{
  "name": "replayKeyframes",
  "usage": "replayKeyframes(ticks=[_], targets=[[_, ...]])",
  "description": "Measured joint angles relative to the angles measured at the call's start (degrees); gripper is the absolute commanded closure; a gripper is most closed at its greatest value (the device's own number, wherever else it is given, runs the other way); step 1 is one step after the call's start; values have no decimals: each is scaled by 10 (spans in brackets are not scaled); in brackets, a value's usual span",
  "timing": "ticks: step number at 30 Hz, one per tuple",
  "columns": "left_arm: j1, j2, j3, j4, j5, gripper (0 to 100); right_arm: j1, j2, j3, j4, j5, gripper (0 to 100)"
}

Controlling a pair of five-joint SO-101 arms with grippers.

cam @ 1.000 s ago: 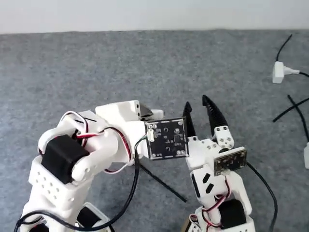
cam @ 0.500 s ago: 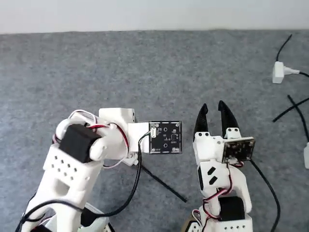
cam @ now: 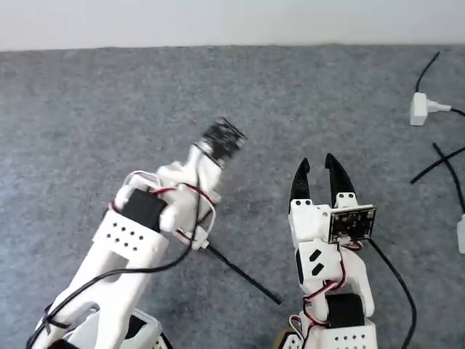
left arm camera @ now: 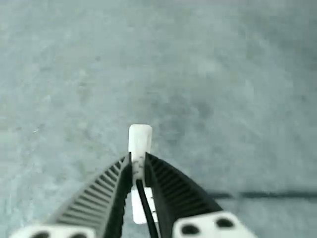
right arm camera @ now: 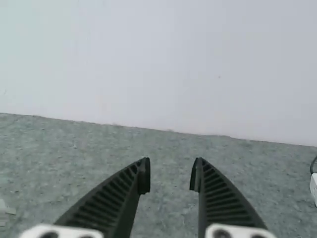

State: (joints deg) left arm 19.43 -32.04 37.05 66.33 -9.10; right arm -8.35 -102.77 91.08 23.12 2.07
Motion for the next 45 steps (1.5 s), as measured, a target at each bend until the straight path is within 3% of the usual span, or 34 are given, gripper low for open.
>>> replayKeyframes(ticks=[8, 14, 25, 31, 39, 45], targets=[[-121, 0, 96, -58, 72, 991, 0, 0, 0, 0, 0, 837], [-134, 0, 110, -56, 59, 991, -30, 0, 27, 0, 25, 837], [-3, 0, 77, 59, 55, 990, -62, 0, 37, 0, 68, 837], [4, 0, 63, 67, 55, 990, -62, 0, 37, 0, 69, 837], [9, 0, -3, 181, 55, 990, -63, 0, 37, 0, 69, 837], [9, 0, -9, 192, 75, 989, -63, 0, 40, -20, 69, 837]])
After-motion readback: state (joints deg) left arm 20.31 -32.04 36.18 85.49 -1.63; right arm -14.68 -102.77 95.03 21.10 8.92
